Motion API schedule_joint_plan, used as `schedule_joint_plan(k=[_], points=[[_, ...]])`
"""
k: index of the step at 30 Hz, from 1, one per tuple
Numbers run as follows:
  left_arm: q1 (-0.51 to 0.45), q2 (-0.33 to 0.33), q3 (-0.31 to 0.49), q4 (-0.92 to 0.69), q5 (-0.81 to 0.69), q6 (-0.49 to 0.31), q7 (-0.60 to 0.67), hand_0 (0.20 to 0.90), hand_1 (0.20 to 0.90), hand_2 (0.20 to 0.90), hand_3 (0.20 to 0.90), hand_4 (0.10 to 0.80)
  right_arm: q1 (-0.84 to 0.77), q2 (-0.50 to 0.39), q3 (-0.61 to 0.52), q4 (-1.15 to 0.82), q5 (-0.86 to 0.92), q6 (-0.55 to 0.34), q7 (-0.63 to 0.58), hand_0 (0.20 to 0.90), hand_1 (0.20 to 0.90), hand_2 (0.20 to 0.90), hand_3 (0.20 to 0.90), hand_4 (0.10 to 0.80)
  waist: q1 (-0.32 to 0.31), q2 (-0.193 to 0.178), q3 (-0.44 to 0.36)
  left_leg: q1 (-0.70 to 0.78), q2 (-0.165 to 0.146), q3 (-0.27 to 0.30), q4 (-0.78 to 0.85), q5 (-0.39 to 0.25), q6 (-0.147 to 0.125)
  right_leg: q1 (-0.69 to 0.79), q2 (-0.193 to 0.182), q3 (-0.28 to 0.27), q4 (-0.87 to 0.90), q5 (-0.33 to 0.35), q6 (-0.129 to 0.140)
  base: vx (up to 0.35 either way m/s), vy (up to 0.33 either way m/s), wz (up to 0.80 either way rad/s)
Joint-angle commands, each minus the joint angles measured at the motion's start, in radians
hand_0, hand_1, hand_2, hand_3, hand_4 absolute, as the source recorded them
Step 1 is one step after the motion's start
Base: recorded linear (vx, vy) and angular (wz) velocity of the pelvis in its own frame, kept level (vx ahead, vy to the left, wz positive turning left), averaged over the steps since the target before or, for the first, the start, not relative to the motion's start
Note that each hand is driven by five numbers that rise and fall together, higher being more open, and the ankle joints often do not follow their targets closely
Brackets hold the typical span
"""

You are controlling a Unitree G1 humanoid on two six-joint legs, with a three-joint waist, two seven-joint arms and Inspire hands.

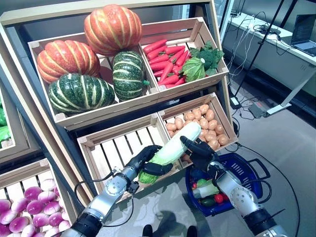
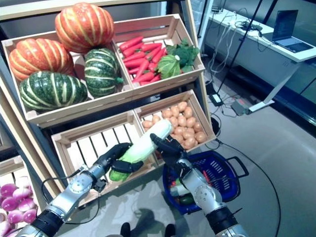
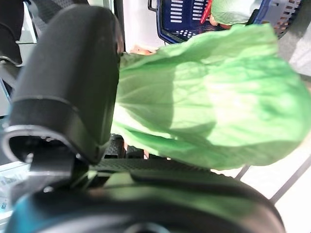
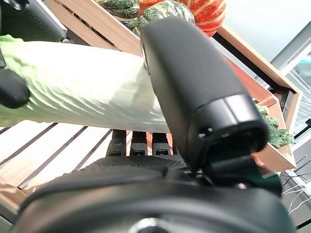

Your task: Put vegetables into the basket

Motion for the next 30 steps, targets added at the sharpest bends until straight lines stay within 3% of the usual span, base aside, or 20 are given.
schedule_joint_plan(k=[1, 2, 3, 4, 5, 12, 19, 30], points=[[-0.153, 0.0, -0.082, -0.03, 0.044, -0.133, -0.025, 0.3, 0.3, 0.3, 0.3, 0.4, -0.149, 0.092, -0.017, -0.104, 0.067, -0.063, 0.138, 0.3, 0.3, 0.3, 0.3, 0.4, 0.003, -0.025, -0.066, 0.003, -0.013, -0.017, 0.002, -0.085, -0.016, 0.042, -0.061, -0.022, 0.003, -0.013, 0.064, -0.034, -0.012, 0.0], [-0.151, 0.0, -0.08, -0.031, 0.044, -0.134, -0.018, 0.352, 0.352, 0.352, 0.352, 0.435, -0.15, 0.087, -0.02, -0.105, 0.066, -0.064, 0.143, 0.3, 0.3, 0.3, 0.3, 0.4, 0.002, -0.026, -0.065, 0.003, -0.013, -0.015, 0.002, -0.086, -0.016, 0.041, -0.059, -0.021, 0.003, -0.013, 0.064, -0.038, -0.014, 0.0], [-0.15, 0.0, -0.079, -0.03, 0.044, -0.135, -0.008, 0.519, 0.519, 0.519, 0.519, 0.546, -0.151, 0.085, -0.021, -0.107, 0.064, -0.064, 0.143, 0.3, 0.3, 0.3, 0.3, 0.4, 0.002, -0.026, -0.064, 0.003, -0.012, -0.014, 0.002, -0.086, -0.016, 0.04, -0.058, -0.019, 0.003, -0.013, 0.064, -0.034, -0.013, 0.0], [-0.148, -0.001, -0.077, -0.03, 0.044, -0.135, -0.002, 0.855, 0.855, 0.855, 0.855, 0.77, -0.151, 0.085, -0.023, -0.109, 0.062, -0.067, 0.144, 0.3, 0.3, 0.3, 0.3, 0.4, 0.002, -0.027, -0.062, 0.003, -0.011, -0.013, 0.002, -0.086, -0.016, 0.039, -0.057, -0.019, 0.003, -0.012, 0.063, -0.034, -0.014, 0.0], [-0.146, 0.0, -0.07, -0.031, 0.042, -0.133, 0.001, 0.9, 0.9, 0.9, 0.9, 0.8, -0.149, 0.083, -0.027, -0.112, 0.064, -0.072, 0.148, 0.3, 0.3, 0.3, 0.3, 0.4, 0.002, -0.027, -0.06, 0.004, -0.011, -0.011, 0.002, -0.087, -0.015, 0.037, -0.056, -0.018, 0.003, -0.011, 0.063, 0.0, 0.0, 0.0], [-0.122, -0.007, -0.025, -0.022, -0.015, -0.115, 0.024, 0.9, 0.9, 0.9, 0.9, 0.8, -0.134, 0.055, -0.065, -0.169, 0.036, -0.115, 0.147, 0.3, 0.3, 0.3, 0.3, 0.4, -0.002, -0.029, -0.054, 0.003, -0.012, -0.013, 0.002, -0.087, -0.013, 0.038, -0.052, -0.013, 0.003, -0.014, 0.059, -0.001, -0.003, -0.01], [-0.077, -0.012, 0.051, -0.016, -0.046, -0.114, 0.032, 0.9, 0.9, 0.9, 0.9, 0.8, -0.092, 0.011, -0.172, -0.243, 0.0, -0.162, 0.122, 0.3, 0.3, 0.3, 0.3, 0.4, -0.014, -0.033, -0.048, -0.002, -0.011, -0.004, 0.002, -0.084, -0.008, 0.029, -0.052, -0.006, 0.003, -0.008, 0.057, -0.001, 0.002, -0.03], [-0.032, -0.008, 0.12, 0.012, -0.078, -0.128, 0.051, 0.9, 0.9, 0.9, 0.9, 0.8, -0.019, -0.022, -0.357, -0.265, -0.072, -0.267, -0.004, 0.3, 0.3, 0.3, 0.3, 0.4, -0.037, -0.034, -0.04, 0.001, -0.005, 0.011, 0.002, -0.088, -0.006, 0.025, -0.048, 0.013, 0.003, -0.009, 0.057, 0.017, 0.008, -0.05]])
